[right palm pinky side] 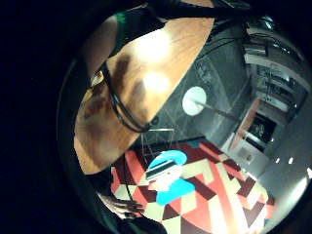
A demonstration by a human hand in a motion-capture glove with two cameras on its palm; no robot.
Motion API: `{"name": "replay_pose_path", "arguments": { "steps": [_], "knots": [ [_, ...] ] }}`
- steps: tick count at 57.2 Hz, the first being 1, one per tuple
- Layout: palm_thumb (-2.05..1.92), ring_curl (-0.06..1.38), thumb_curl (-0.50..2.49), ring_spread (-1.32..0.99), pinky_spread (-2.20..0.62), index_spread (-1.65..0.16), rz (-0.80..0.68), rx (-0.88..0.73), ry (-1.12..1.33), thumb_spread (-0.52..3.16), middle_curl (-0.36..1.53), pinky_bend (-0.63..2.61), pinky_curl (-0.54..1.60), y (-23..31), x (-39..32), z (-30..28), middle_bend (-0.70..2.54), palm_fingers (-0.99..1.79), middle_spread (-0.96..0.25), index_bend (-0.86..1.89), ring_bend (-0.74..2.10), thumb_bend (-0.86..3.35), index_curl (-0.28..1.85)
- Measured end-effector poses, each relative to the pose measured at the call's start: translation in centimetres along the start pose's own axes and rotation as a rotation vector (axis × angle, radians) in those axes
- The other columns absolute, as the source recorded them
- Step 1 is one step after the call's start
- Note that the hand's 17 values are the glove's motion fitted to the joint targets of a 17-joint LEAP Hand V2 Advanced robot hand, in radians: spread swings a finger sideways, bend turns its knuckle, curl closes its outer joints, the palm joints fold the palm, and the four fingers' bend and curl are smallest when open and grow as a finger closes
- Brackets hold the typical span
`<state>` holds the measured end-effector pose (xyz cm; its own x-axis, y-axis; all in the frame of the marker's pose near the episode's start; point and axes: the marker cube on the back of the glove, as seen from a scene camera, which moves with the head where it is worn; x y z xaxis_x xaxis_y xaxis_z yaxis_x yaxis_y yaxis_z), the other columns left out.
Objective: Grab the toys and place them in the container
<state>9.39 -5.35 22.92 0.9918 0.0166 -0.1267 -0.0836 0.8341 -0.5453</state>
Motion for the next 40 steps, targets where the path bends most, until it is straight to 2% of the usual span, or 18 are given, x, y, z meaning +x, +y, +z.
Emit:
{"name": "replay_pose_path", "arguments": {
  "steps": [10, 15, 20, 29, 40],
  "knots": [
    [0.57, 0.19, 0.45, 0.01, 0.04, -0.31, -0.048, 0.094, -0.074, 1.37, 0.23, 0.68, 0.32, -1.4, -0.8, 1.3, 0.09, -0.18, 0.02, 0.38, 0.1, 0.12, 0.4],
    [0.61, 0.16, 0.46, 0.0, 0.04, -0.33, -0.058, 0.147, -0.089, 1.4, 0.22, 0.6, 0.3, -1.7, -1.2, 1.3, 0.13, -0.02, 0.0, 0.68, 0.11, 0.14, 0.49],
    [0.64, 0.14, 0.48, -0.02, 0.03, -0.31, -0.067, 0.175, -0.097, 1.38, 0.25, 0.53, 0.28, -1.9, -1.6, 1.1, 0.23, 0.1, -0.03, 0.88, 0.13, 0.14, 0.57],
    [0.7, 0.11, 0.53, -0.08, 0.01, -0.26, -0.082, 0.196, -0.122, 1.35, 0.33, 0.46, 0.28, -1.8, -2.8, 0.1, 0.39, 0.18, -0.12, 1.02, 0.13, 0.15, 0.65],
    [0.73, 0.1, 0.58, -0.14, 0.0, -0.19, -0.093, 0.232, -0.128, 1.28, 0.42, 0.43, 0.28, -1.1, -4.4, -3.0, 0.6, 0.21, -0.2, 1.05, 0.15, 0.13, 0.7]
  ]
}}
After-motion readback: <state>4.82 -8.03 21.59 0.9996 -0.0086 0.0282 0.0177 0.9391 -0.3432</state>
